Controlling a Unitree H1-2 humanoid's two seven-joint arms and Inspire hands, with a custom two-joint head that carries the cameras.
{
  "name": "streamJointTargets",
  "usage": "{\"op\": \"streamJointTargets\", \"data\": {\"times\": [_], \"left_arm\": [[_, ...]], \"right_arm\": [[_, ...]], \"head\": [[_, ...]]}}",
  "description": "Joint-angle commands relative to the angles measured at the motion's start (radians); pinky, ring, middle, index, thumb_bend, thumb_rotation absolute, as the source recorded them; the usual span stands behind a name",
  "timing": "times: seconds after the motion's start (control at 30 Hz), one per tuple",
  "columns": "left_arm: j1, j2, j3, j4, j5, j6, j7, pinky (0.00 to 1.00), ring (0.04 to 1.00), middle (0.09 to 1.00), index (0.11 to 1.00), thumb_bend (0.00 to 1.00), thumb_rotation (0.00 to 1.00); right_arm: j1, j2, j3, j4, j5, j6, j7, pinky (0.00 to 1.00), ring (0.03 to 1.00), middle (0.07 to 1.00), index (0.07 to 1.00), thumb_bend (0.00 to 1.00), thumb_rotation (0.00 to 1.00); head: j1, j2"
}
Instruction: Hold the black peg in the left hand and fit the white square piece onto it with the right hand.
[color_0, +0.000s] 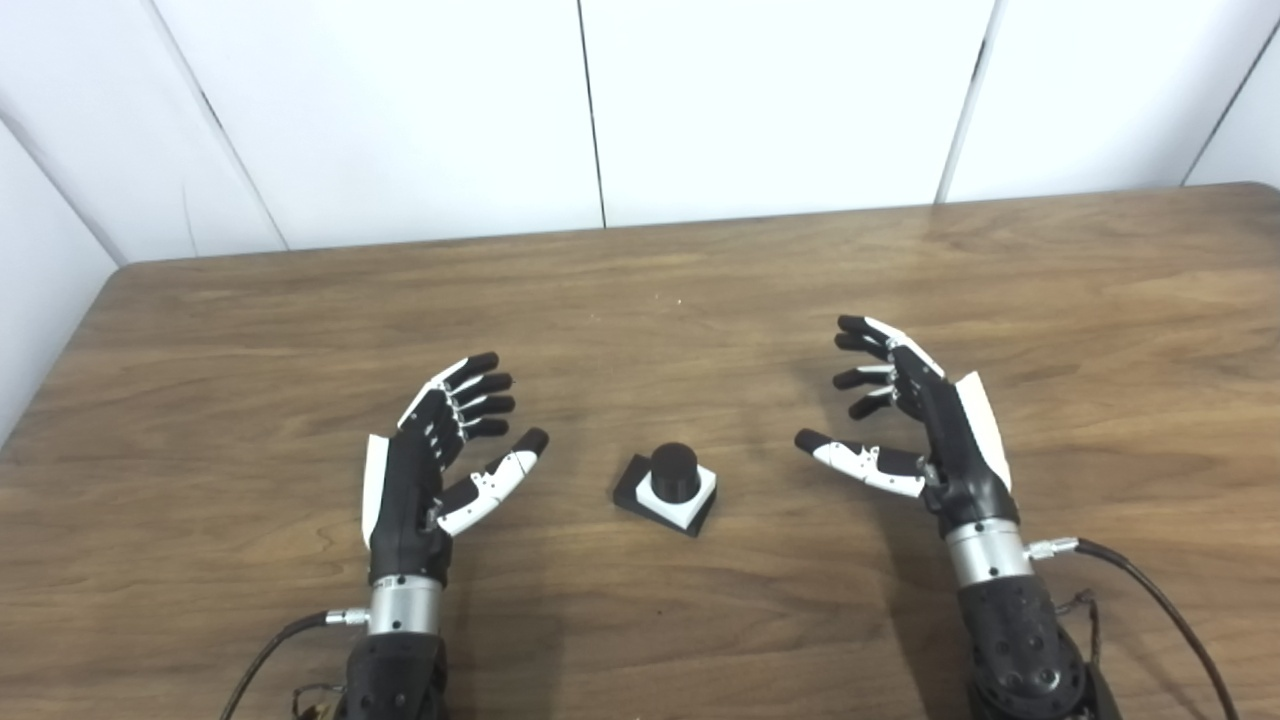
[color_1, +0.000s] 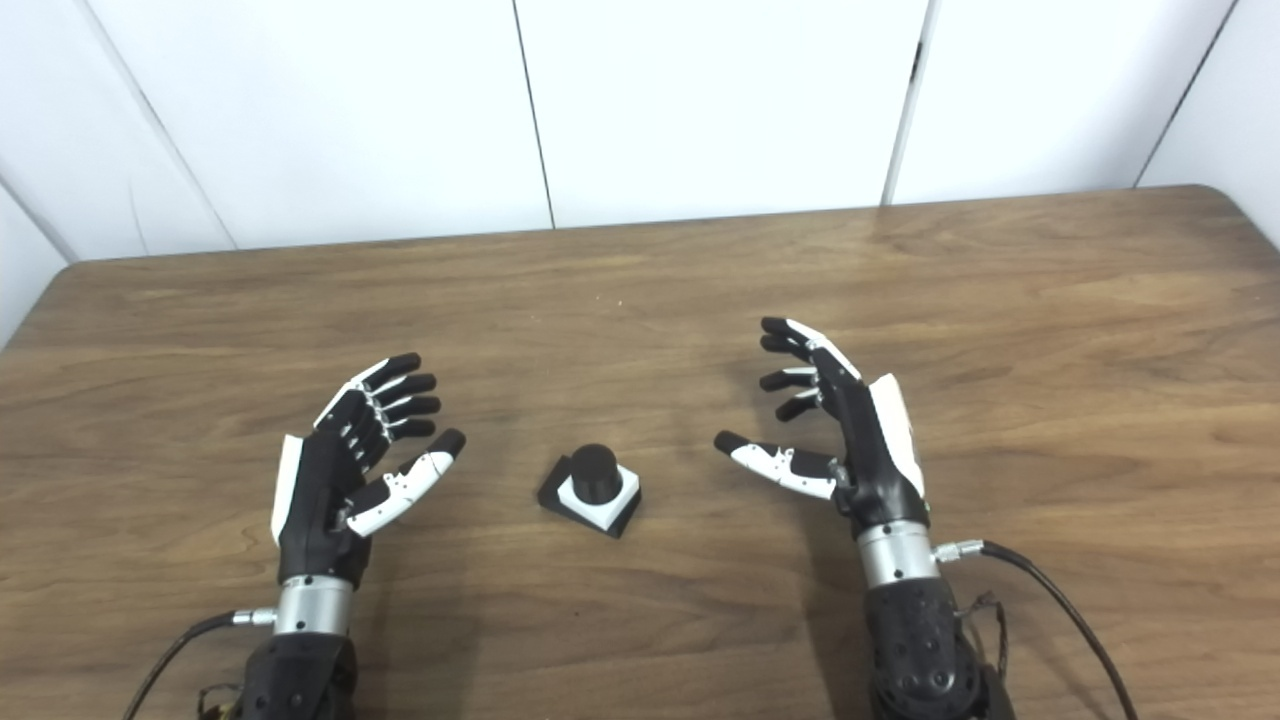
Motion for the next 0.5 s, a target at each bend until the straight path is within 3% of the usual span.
{"op": "streamJointTargets", "data": {"times": [0.0,0.47], "left_arm": [[-0.021,0.000,0.000,-0.032,0.010,-0.024,0.011,0.62,0.679,0.723,0.750,0.57,0.06],[-0.021,0.002,0.000,-0.032,0.006,-0.018,0.009,0.62,0.673,0.719,0.750,0.59,0.07]], "right_arm": [[-0.023,0.007,-0.003,-0.038,-0.005,-0.023,-0.017,0.49,0.644,0.776,0.800,0.61,0.05],[-0.025,0.008,-0.002,-0.033,-0.001,-0.020,-0.015,0.50,0.658,0.781,0.802,0.61,0.05]], "head": [[-0.001,0.001],[0.000,0.003]]}}
